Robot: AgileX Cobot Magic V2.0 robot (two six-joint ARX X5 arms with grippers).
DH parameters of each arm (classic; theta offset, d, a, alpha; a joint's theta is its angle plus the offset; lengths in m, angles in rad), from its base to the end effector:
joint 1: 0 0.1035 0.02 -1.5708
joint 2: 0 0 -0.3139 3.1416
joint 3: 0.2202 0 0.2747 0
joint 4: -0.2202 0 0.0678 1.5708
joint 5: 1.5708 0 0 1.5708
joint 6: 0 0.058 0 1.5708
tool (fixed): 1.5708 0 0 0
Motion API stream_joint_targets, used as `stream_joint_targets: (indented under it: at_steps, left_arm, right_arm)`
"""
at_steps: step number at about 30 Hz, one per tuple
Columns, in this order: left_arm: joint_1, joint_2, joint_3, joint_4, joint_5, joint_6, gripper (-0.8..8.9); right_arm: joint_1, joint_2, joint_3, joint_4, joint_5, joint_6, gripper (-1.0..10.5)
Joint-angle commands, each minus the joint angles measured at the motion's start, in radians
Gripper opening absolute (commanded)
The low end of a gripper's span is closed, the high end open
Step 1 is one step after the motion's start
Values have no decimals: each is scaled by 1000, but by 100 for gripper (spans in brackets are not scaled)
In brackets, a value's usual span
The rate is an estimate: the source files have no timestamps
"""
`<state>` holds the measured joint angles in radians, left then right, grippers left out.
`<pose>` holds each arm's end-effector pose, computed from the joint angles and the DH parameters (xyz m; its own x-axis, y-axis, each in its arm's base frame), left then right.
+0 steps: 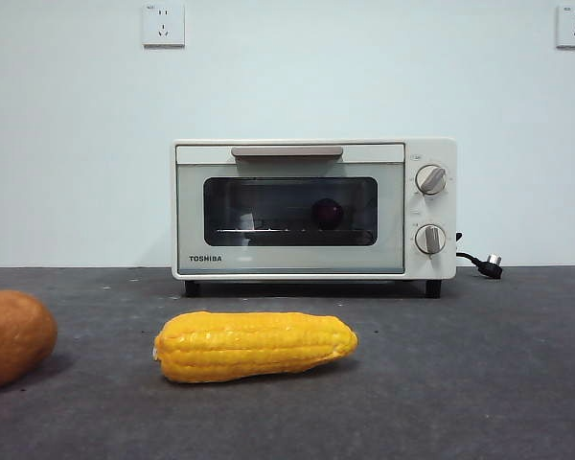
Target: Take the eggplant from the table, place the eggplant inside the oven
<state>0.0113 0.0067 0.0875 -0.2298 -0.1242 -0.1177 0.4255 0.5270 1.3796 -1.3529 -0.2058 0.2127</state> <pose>0.0923 0.0082 0.1684 0.9798 0.1350 -0.1473 -0.1502 0.9838 -0.0979 -0.0147 0.0063 0.4430 0.6980 0.5407 -0.4696 -0.4624 0.8410 0.2810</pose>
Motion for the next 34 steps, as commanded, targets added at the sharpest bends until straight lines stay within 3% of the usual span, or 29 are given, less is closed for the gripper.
stream_joint_targets:
  at_steps: [1,10,34]
  left_arm:
    - [3,-3,-19,5,0,-23,-4]
    - [3,-3,-29,-96,0,-23,-4]
    - [3,9,-29,-95,27,-37,-4]
  right_arm:
    - [0,1,-6,-24,5,-8,1]
    - [0,1,-6,-24,5,-8,1]
    - [0,1,-6,-24,5,-8,1]
